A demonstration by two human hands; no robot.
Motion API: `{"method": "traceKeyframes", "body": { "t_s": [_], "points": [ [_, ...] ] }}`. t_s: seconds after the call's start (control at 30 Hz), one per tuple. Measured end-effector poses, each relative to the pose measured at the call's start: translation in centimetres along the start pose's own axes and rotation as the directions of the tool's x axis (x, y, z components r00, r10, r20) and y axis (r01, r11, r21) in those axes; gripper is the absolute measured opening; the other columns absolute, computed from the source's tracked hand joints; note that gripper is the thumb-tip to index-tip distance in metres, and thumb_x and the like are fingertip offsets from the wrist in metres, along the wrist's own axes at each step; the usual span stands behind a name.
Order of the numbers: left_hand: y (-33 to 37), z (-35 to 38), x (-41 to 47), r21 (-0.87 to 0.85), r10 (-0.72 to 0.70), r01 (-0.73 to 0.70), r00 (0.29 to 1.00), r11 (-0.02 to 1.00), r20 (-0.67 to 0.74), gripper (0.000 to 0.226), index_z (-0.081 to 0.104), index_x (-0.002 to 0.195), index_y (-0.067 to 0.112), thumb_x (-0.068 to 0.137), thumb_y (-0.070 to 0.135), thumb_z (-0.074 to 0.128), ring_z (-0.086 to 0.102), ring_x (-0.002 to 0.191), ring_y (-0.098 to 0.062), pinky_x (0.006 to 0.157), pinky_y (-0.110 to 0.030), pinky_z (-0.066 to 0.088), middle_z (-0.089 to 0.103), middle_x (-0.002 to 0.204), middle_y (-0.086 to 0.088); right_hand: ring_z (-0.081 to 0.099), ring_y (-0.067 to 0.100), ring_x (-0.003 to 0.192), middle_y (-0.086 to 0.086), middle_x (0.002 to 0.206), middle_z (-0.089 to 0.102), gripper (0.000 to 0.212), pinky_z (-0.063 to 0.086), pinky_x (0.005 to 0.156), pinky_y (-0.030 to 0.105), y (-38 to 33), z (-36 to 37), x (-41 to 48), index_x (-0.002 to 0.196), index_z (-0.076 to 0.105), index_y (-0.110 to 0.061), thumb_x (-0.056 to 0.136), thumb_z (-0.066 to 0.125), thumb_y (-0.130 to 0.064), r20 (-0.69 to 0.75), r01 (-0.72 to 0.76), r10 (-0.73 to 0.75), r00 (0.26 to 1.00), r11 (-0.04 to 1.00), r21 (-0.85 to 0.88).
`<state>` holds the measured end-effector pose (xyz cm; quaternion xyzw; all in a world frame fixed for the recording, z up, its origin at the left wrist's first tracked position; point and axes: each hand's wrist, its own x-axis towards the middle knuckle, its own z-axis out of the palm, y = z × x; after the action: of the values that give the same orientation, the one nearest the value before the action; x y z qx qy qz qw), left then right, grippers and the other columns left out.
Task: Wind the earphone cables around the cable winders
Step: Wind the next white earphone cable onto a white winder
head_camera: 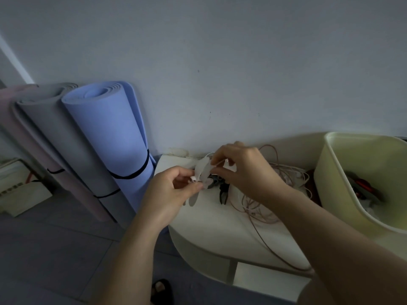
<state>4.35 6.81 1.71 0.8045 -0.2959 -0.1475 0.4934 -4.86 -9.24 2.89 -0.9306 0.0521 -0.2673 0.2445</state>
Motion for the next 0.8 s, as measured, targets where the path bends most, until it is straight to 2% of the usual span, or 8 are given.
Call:
{"method": "traceKeyframes", "body": {
  "t_s": [0.2, 0.4, 0.5, 0.6, 0.63, 0.7, 0.77, 0.8],
  "points": [
    [0.7, -1.8, 1.9, 0.073, 0.067, -0.072, 0.995, 0.995, 0.076, 0.023, 0.065, 0.097, 0.03, 0.078, 0.024, 0.077, 0.064, 0.087, -0.003, 0.07, -0.01, 0.047, 0.069, 0.094, 0.008, 0.054, 0.001, 0.076, -0.011, 0.084, 0.059, 0.009, 0.042, 0.073, 0.009, -0.1, -0.7, 2.1, 0.095, 0.064, -0.014, 0.088, 0.063, -0.008, 0.005, -0.091, 0.091, 0.996, 0.983, 0.162],
    [4.4, -5.0, 4.9, -0.183, 0.07, -0.032, 0.976, 0.983, 0.207, 0.026, 0.069, 0.098, 0.022, 0.074, 0.022, 0.076, 0.069, 0.093, -0.013, 0.086, -0.026, 0.052, 0.075, 0.095, 0.002, 0.052, 0.013, 0.078, 0.0, 0.085, 0.062, 0.014, 0.036, 0.066, 0.023, -0.2, -1.5, 7.7, 0.1, 0.068, -0.011, 0.093, 0.056, -0.014, 0.031, -0.159, 0.163, 0.986, 0.982, -0.104],
    [6.9, -6.7, 5.7, -0.524, 0.083, 0.051, 0.97, 0.85, 0.229, 0.038, 0.068, 0.105, 0.01, 0.069, 0.02, 0.068, 0.068, 0.087, -0.015, 0.077, -0.025, 0.056, 0.073, 0.097, -0.005, 0.057, 0.002, 0.051, -0.003, 0.074, 0.063, 0.016, 0.043, 0.049, 0.013, -0.9, -2.2, 9.7, 0.089, 0.065, -0.008, 0.096, 0.053, -0.016, 0.069, -0.371, 0.364, 0.929, 0.912, 0.176],
    [9.2, -8.1, 5.7, -0.705, 0.114, 0.067, 0.972, 0.706, 0.206, 0.037, 0.069, 0.106, 0.006, 0.072, 0.018, 0.064, 0.067, 0.083, -0.013, 0.071, -0.023, 0.057, 0.073, 0.097, -0.006, 0.064, 0.014, 0.064, 0.006, 0.083, 0.063, 0.024, 0.056, 0.063, 0.023, -2.4, -3.0, 10.9, 0.084, 0.062, -0.006, 0.098, 0.05, -0.021, 0.284, -0.557, 0.484, 0.827, 0.641, 0.528],
    [9.7, -8.3, 5.7, -0.737, 0.129, 0.061, 0.972, 0.673, 0.198, 0.031, 0.072, 0.102, 0.008, 0.074, 0.017, 0.063, 0.068, 0.082, -0.012, 0.072, -0.023, 0.057, 0.073, 0.095, -0.006, 0.064, 0.019, 0.073, 0.011, 0.087, 0.063, 0.025, 0.057, 0.071, 0.029, -2.8, -3.2, 11.5, 0.084, 0.063, -0.007, 0.098, 0.05, -0.022, 0.286, -0.557, 0.485, 0.826, 0.629, 0.542],
    [10.5, -8.7, 5.4, -0.808, 0.168, 0.037, 0.971, 0.589, 0.167, 0.023, 0.078, 0.089, 0.013, 0.076, 0.017, 0.06, 0.069, 0.081, -0.011, 0.072, -0.024, 0.058, 0.075, 0.093, -0.004, 0.063, 0.026, 0.082, 0.014, 0.087, 0.063, 0.022, 0.053, 0.072, 0.023, -3.5, -3.8, 12.5, 0.09, 0.067, -0.009, 0.096, 0.052, -0.025, 0.148, -0.482, 0.466, 0.872, 0.768, 0.422],
    [11.2, -9.2, 5.1, -0.869, 0.193, 0.013, 0.973, 0.495, 0.124, 0.021, 0.079, 0.085, 0.017, 0.077, 0.019, 0.06, 0.07, 0.083, -0.009, 0.071, -0.024, 0.058, 0.075, 0.094, -0.002, 0.058, 0.018, 0.075, 0.001, 0.078, 0.059, 0.023, 0.037, 0.056, 0.008, -4.4, -4.8, 13.3, 0.1, 0.069, -0.01, 0.095, 0.055, -0.027, -0.037, -0.352, 0.372, 0.927, 0.902, 0.251],
    [11.4, -9.4, 5.1, -0.89, 0.193, 0.006, 0.975, 0.456, 0.106, 0.021, 0.08, 0.083, 0.018, 0.077, 0.019, 0.059, 0.071, 0.083, -0.008, 0.069, -0.024, 0.057, 0.075, 0.094, -0.001, 0.057, 0.016, 0.081, -0.003, 0.083, 0.061, 0.023, 0.035, 0.059, 0.008, -4.8, -5.4, 13.6, 0.103, 0.069, -0.01, 0.095, 0.055, -0.027, -0.103, -0.285, 0.306, 0.946, 0.941, 0.182]
  ]
}}
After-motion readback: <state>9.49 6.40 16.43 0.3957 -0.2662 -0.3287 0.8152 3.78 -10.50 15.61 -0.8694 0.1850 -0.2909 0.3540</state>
